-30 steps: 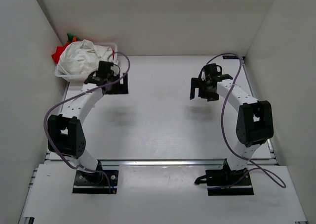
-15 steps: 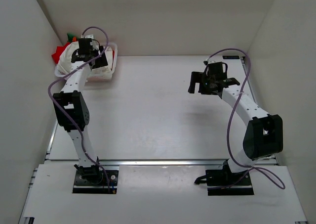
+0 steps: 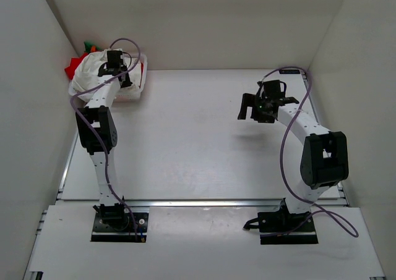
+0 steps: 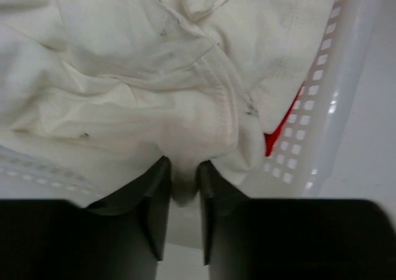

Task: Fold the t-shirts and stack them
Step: Grab crumpled tshirt from bin with the left arm

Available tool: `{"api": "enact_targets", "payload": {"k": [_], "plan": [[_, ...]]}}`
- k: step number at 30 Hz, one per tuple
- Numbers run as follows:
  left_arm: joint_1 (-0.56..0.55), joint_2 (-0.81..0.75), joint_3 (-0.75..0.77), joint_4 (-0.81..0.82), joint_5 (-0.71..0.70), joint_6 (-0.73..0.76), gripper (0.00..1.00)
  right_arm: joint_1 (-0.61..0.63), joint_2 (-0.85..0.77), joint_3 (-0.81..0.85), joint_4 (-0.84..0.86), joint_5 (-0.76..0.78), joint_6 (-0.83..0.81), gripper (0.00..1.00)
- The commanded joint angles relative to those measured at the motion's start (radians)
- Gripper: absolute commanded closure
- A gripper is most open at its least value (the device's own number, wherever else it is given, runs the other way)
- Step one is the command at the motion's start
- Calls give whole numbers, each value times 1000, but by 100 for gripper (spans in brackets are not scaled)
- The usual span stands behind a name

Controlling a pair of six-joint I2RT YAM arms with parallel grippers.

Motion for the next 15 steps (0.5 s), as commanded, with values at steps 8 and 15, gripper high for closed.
{"api": "enact_targets", "payload": {"k": [8, 15], "plan": [[-48, -82, 206, -72, -55, -29, 100, 0, -42, 9, 19, 13, 4, 1], [-258, -349, 374, -46, 132, 16, 100, -12, -124, -66, 8, 1, 8, 1]]}}
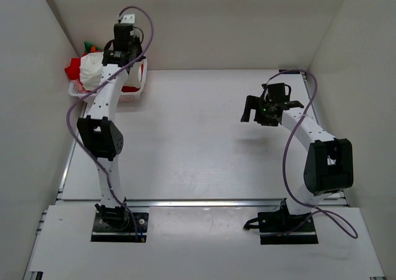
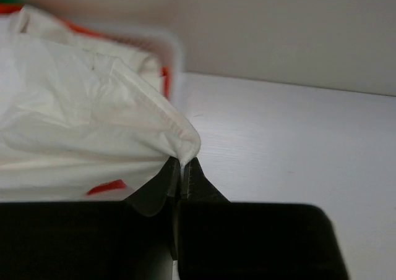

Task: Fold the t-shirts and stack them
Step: Grab crumpled tshirt from bin with the left arm, then move the tshirt to the center of the board

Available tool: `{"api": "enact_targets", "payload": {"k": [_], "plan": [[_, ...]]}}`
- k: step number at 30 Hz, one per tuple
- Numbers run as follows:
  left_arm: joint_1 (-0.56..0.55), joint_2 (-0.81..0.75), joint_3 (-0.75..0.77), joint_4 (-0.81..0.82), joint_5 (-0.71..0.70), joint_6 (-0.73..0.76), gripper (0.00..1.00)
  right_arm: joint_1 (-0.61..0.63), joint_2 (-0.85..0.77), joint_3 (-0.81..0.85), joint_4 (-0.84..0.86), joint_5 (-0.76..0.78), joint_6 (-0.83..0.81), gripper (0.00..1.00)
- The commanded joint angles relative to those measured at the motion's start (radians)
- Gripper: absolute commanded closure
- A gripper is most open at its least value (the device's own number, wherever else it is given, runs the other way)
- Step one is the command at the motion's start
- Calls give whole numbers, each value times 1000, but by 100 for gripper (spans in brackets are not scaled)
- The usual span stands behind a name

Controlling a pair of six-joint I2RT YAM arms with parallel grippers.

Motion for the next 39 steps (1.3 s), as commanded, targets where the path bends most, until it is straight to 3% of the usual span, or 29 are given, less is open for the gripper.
{"api": "enact_targets", "payload": {"k": [1, 3, 5, 7, 9, 13, 18, 21, 23, 26, 32, 39], "plan": [[-168, -309, 87, 63, 162, 47, 100, -1, -76, -11, 2, 8, 0, 1], [-286, -396, 82, 50, 187, 51, 100, 9, -106, -52, 0, 8, 2, 6], [-317, -465, 27, 91, 303, -42, 100, 15, -171, -81, 19, 19, 15, 16], [-266, -569, -78, 254, 490, -215, 100, 9, -217, -126, 34, 30, 29, 23], [-247, -623, -133, 316, 518, -276, 100, 0, -265, -155, 39, 30, 29, 34], [-207, -642, -154, 309, 540, -319, 100, -50, -347, -202, 34, 17, 29, 35], [-256, -688, -506, 375, 467, -311, 100, -95, -426, -256, 60, -21, 48, 34], [-267, -639, -629, 354, 416, -293, 100, -90, -415, -259, 54, -9, 49, 33], [-270, -578, -679, 305, 288, -279, 100, -81, -394, -252, 33, -6, 46, 25], [-233, -515, -752, 257, 220, -296, 100, -72, -371, -235, 19, 6, 45, 19], [-144, -557, -982, 330, 198, -330, 100, -58, -338, -247, 4, 33, 15, 21], [-144, -616, -1030, 278, 123, -301, 100, 25, -274, -255, -104, 147, 12, 33]]}}
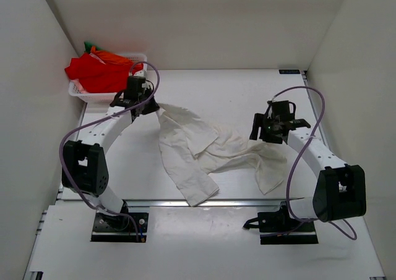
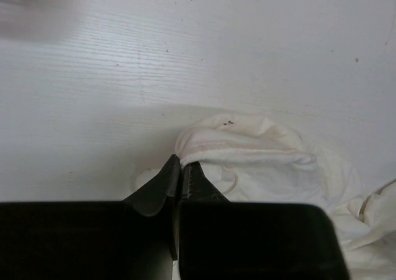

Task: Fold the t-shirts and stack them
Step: Move the tshirt to the center of the board

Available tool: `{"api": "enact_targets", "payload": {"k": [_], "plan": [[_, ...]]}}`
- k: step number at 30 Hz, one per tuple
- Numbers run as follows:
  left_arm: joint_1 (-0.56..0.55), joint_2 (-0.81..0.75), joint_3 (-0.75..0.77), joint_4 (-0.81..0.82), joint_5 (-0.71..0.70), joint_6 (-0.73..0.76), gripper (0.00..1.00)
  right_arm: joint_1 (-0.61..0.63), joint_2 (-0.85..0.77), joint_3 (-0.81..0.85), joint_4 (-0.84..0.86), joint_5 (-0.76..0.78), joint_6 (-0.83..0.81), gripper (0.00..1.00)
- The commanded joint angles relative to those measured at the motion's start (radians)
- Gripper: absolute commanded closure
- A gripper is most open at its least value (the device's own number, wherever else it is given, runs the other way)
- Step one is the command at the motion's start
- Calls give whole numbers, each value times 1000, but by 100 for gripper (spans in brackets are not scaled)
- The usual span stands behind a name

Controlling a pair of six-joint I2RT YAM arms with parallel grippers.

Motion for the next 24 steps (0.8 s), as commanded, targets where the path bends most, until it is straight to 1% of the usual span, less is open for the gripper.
{"api": "enact_targets", "payload": {"k": [1, 2, 4, 5, 7, 8, 9, 10, 11, 12, 13, 14, 15, 18, 19, 20, 21, 22, 23, 24], "plan": [[-7, -96, -22, -9, -122, 17, 100, 40, -5, -1, -82, 77, 21, 33], [8, -117, -27, -12, -160, 19, 100, 35, -18, -17, -88, 79, 24, 32], [50, -140, -34, -9, -185, 7, 100, 38, -33, -30, -142, 101, 37, 31], [74, -121, -28, -15, -172, 5, 100, 43, -28, -36, -147, 105, 47, 31], [93, -75, 39, -50, -168, 13, 100, 50, -22, -47, -197, 161, 58, 28], [79, -32, 97, -85, -202, 26, 100, 44, -13, -53, -200, 161, 61, 27], [75, -10, 149, -119, -225, 39, 100, 44, -4, -62, -206, 146, 60, 24], [46, 31, 183, -136, -278, 46, 100, 41, -4, -73, -202, 135, 66, 17], [29, 65, 229, -156, -317, 46, 100, 41, 14, -80, -191, 132, 73, 16], [22, 102, 271, -176, -323, 39, 100, 44, 33, -82, -190, 125, 72, 16], [24, 107, 282, -170, -313, 37, 100, 43, 59, -77, -184, 119, 76, 21], [25, 116, 288, -163, -279, 34, 100, 41, 82, -77, -173, 123, 75, 24], [33, 131, 285, -144, -250, 22, 100, 46, 122, -67, -164, 99, 69, 24], [29, 156, 305, -126, -236, 23, 100, 46, 229, -24, -133, 86, 72, 27], [24, 160, 323, -130, -248, 26, 100, 44, 273, -9, -128, 88, 69, 31], [21, 180, 341, -138, -251, 37, 100, 37, 291, 14, -136, 85, 58, 46], [18, 200, 367, -150, -257, 37, 100, 31, 342, 56, -127, 82, 55, 62], [16, 217, 393, -147, -262, 39, 100, 24, 373, 99, -127, 89, 57, 99], [15, 231, 409, -155, -268, 43, 100, 14, 390, 123, -140, 111, 52, 100], [12, 263, 465, -150, -265, 42, 100, 1, 459, 184, -160, 146, 40, 100]]}}
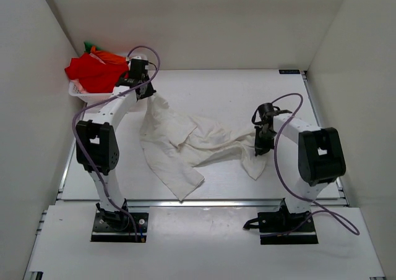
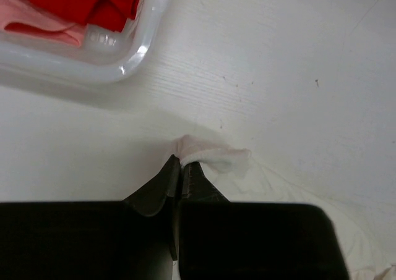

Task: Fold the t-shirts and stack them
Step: Move the tshirt to the center of the board

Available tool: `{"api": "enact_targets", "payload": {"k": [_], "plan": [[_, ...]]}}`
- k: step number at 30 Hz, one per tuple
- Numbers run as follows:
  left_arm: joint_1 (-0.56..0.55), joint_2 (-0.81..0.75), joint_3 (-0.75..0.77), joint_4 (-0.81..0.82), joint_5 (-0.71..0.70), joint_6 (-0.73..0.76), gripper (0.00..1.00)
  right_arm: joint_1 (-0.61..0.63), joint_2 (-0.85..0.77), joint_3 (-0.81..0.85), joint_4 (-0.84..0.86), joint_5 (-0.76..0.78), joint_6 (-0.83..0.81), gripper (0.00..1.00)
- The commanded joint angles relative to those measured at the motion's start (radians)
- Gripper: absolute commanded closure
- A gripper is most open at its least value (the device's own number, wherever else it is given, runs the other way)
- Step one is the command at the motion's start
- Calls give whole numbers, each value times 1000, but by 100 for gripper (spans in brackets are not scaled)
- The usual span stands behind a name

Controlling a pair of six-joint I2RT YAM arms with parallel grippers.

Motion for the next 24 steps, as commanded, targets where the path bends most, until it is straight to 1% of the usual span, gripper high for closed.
{"api": "enact_targets", "payload": {"k": [1, 2, 4, 5, 6, 7, 8, 9, 10, 11, 12, 14, 15, 17, 18, 20, 21, 22, 23, 24], "plan": [[-14, 51, 143, -5, -33, 10, 100, -33, 121, 171, 42, 86, -23, 100], [-12, 73, 166, -13, -48, 10, 100, -61, 141, 208, 27, 103, -42, 100], [-20, 177, 346, -62, -80, 30, 100, -93, 230, 369, 1, 111, -70, 100], [-20, 209, 469, -108, -85, 39, 100, -119, 279, 447, -19, 105, -72, 100], [-26, 276, 537, -132, -68, 47, 100, -139, 290, 477, -44, 102, -91, 99], [-26, 353, 683, -201, -39, 55, 90, -141, 310, 525, -61, 107, -101, 94], [-26, 384, 820, -249, -30, 61, 76, -147, 317, 540, -67, 113, -102, 80], [-23, 425, 877, -270, -15, 61, 70, -153, 314, 546, -68, 113, -111, 69], [-26, 433, 927, -284, -2, 68, 62, -149, 299, 532, -59, 113, -105, 63], [-31, 397, 885, -272, 10, 67, 56, -156, 264, 493, -38, 101, -111, 49], [-34, 365, 839, -251, 27, 64, 53, -159, 247, 466, -12, 93, -105, 38], [-43, 221, 612, -176, 56, 65, 47, -164, 154, 359, 40, 78, -93, 27], [-57, 178, 549, -159, 61, 65, 43, -156, 132, 333, 74, 76, -89, 24], [-87, 20, 312, -98, 68, 64, 39, -159, 33, 230, 113, 62, -53, 23], [-91, -19, 247, -81, 73, 61, 37, -147, 6, 206, 143, 62, -49, 22], [-120, -166, 12, -18, 85, 49, 35, -141, -73, 120, 179, 68, -24, 21], [-123, -195, -100, 2, 87, 32, 35, -135, -101, 106, 191, 71, -13, 21], [-127, -256, -213, 18, 96, 26, 34, -126, -121, 72, 200, 65, 11, 21], [-124, -308, -261, 47, 114, 7, 34, -125, -129, 45, 208, 64, 39, 21], [-126, -330, -359, 65, 122, -8, 34, -119, -150, 29, 215, 71, 45, 20]]}}
